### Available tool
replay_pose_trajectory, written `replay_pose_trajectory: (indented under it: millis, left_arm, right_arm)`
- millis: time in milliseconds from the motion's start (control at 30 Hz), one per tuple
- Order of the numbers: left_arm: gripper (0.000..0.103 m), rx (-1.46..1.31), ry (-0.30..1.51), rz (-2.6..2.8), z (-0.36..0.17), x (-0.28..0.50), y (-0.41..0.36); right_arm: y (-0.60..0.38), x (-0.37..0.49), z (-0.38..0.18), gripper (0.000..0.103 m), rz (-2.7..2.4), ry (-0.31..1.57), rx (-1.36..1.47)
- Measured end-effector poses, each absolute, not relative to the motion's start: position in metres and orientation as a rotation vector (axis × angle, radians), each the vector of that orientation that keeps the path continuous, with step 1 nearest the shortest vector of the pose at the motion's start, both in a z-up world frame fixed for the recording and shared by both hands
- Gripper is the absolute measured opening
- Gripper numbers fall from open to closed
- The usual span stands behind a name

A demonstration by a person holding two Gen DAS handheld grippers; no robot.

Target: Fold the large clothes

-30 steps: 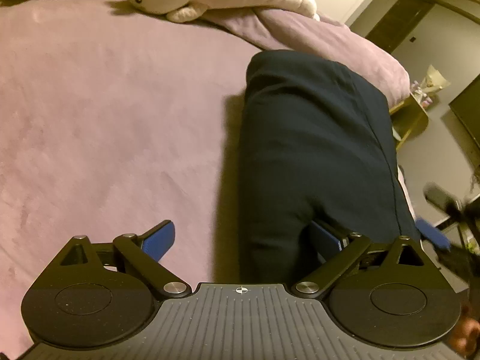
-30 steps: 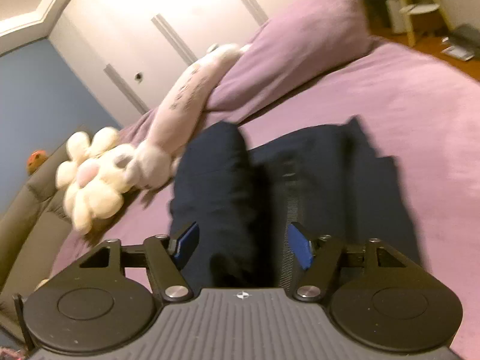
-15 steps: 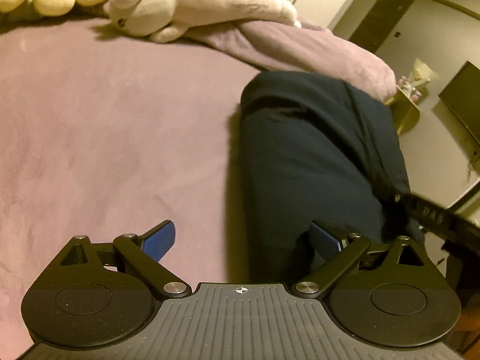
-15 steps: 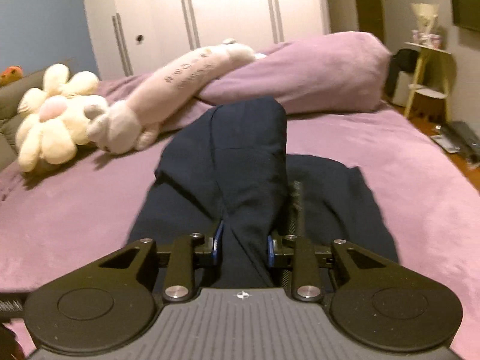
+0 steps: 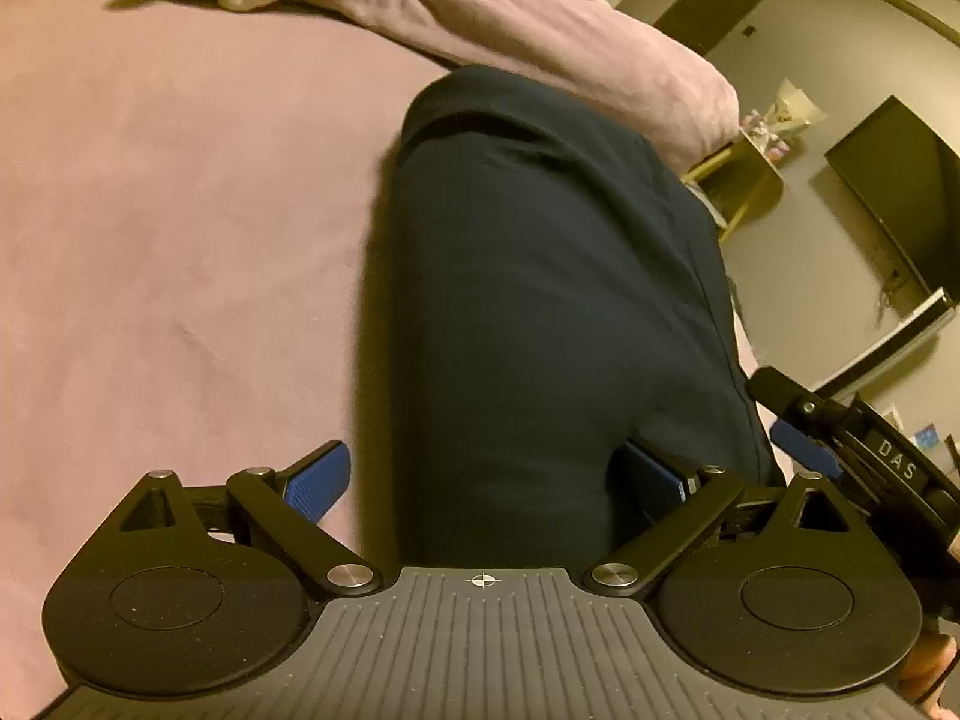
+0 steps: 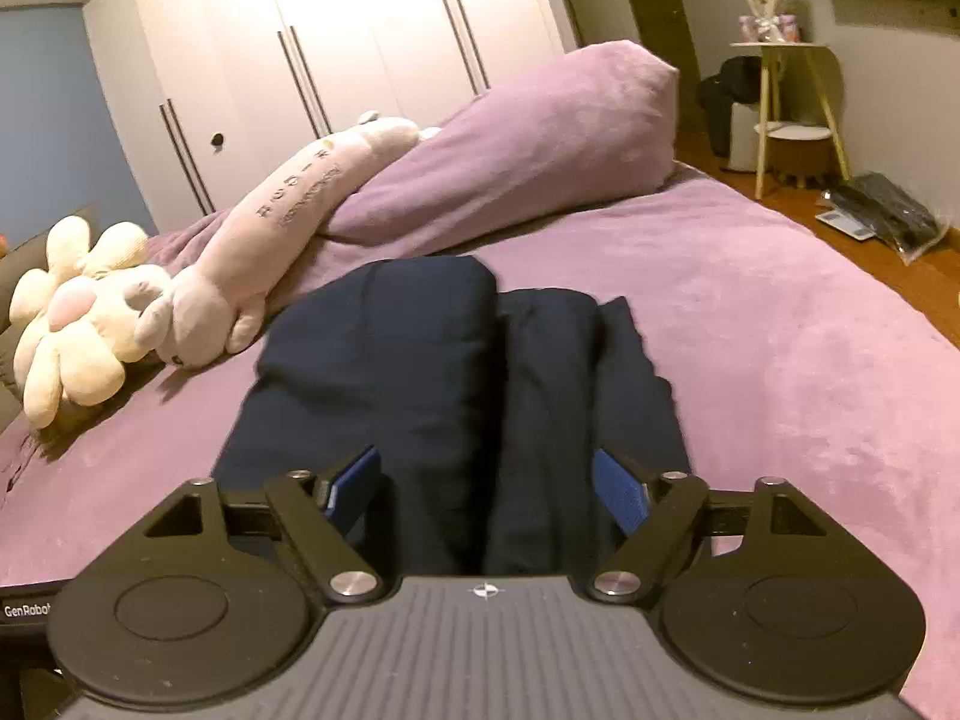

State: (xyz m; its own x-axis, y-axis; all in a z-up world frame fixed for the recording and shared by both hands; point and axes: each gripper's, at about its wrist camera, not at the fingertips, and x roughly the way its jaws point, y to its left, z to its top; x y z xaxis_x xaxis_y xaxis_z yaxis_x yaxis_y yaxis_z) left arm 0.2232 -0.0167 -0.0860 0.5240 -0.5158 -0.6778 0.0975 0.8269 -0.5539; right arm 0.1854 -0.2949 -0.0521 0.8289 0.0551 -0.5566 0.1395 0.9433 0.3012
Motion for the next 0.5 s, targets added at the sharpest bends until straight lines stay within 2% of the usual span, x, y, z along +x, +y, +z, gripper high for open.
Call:
replay_pose_trajectory:
  millis: [133, 200, 233, 300, 333, 367, 433, 500]
  left_arm:
    - [0.100, -0.494, 0.967, -0.384, -0.087, 0.223, -0.023]
    - [0.100, -0.481, 0.962, -0.376, -0.086, 0.222, -0.023]
    - [0.100, -0.478, 0.961, -0.373, -0.085, 0.222, -0.023]
    - [0.100, -0.474, 0.968, -0.362, -0.084, 0.224, -0.026]
    - [0.100, -0.474, 0.972, -0.358, -0.083, 0.225, -0.026]
    - [0.100, -0.475, 0.972, -0.358, -0.082, 0.224, -0.026]
    - [0.099, -0.459, 0.960, -0.364, -0.076, 0.221, -0.028]
    - [0.098, -0.421, 0.936, -0.369, -0.067, 0.215, -0.032]
  right_arm:
    - [-0.311, 0.208, -0.070, 0.080, 0.030, 0.673, 0.555]
    - [-0.308, 0.213, -0.071, 0.076, 0.047, 0.677, 0.560]
    - [-0.303, 0.220, -0.072, 0.067, 0.060, 0.685, 0.539]
    - [-0.290, 0.228, -0.073, 0.056, 0.054, 0.690, 0.454]
    - [-0.273, 0.228, -0.067, 0.047, 0.042, 0.672, 0.329]
    - [-0.273, 0.228, -0.067, 0.039, 0.042, 0.672, 0.329]
    - [-0.254, 0.223, -0.052, 0.028, 0.010, 0.630, 0.171]
    - [-0.243, 0.215, -0.041, 0.001, -0.039, 0.580, 0.054]
